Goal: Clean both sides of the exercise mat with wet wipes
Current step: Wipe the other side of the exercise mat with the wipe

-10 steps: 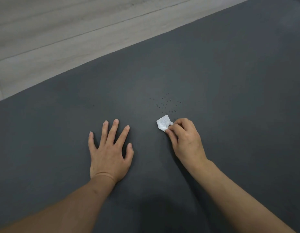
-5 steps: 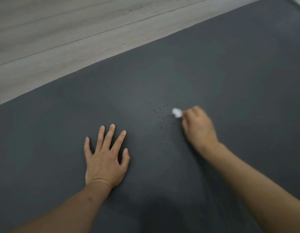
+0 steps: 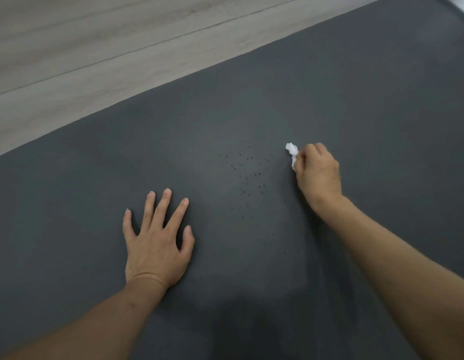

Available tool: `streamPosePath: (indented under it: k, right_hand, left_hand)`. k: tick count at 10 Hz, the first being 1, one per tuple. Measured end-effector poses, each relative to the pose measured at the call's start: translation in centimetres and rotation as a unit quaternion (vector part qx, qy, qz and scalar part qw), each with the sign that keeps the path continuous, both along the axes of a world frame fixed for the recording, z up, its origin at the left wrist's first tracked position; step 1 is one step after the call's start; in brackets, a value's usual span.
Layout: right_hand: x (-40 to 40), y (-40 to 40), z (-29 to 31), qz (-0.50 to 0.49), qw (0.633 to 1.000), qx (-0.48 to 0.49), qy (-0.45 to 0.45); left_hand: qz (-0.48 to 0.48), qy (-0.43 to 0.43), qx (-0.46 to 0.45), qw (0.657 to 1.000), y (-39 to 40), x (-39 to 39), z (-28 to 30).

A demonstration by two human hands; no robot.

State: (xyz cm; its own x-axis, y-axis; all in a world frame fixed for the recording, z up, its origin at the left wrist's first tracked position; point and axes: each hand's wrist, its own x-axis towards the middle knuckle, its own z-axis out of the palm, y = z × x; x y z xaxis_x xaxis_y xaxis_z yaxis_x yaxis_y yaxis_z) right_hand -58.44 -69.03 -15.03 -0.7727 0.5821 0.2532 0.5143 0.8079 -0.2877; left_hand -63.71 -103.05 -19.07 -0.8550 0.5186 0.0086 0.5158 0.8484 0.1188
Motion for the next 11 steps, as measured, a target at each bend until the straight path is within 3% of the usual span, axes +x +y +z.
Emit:
streamPosePath:
  k: [1, 4, 5, 7, 9, 10, 11]
  right_hand:
    - [0.4, -2.3, -0.6, 0.016, 1.0, 0.013, 0.003]
    - [3.5, -6.2, -0.5, 0.046, 0.994, -0.09, 0.049]
    - [3.3, -6.0, 0.0, 0.021, 0.996, -0.09, 0.01]
    - [3.0, -7.3, -0.6, -0.008, 0.994, -0.09, 0.057]
    - [2.7, -6.9, -1.3, 0.18, 0.983, -0.022, 0.0]
    - [1.3, 1.9, -0.6, -0.032, 0.999, 0.011, 0.01]
    - [1.9, 0.7, 0.0, -0.088, 0.995, 0.006, 0.053]
  left_hand:
    - [0.001, -0.003, -0.002, 1.0, 0.0, 0.1, 0.0]
    - [-0.001, -0.002, 0.003, 1.0, 0.0, 0.0, 0.0]
    - [0.001, 0.0, 0.003, 1.0, 0.0, 0.0, 0.0]
    - [0.0, -0.003, 0.002, 1.0, 0.0, 0.0, 0.1]
    - [-0.003, 0.001, 0.003, 1.0, 0.0, -0.1, 0.0]
    - [-0.002, 0.002, 0.002, 1.0, 0.0, -0.1, 0.0]
    - [-0.003, 0.003, -0.003, 1.0, 0.0, -0.1, 0.0]
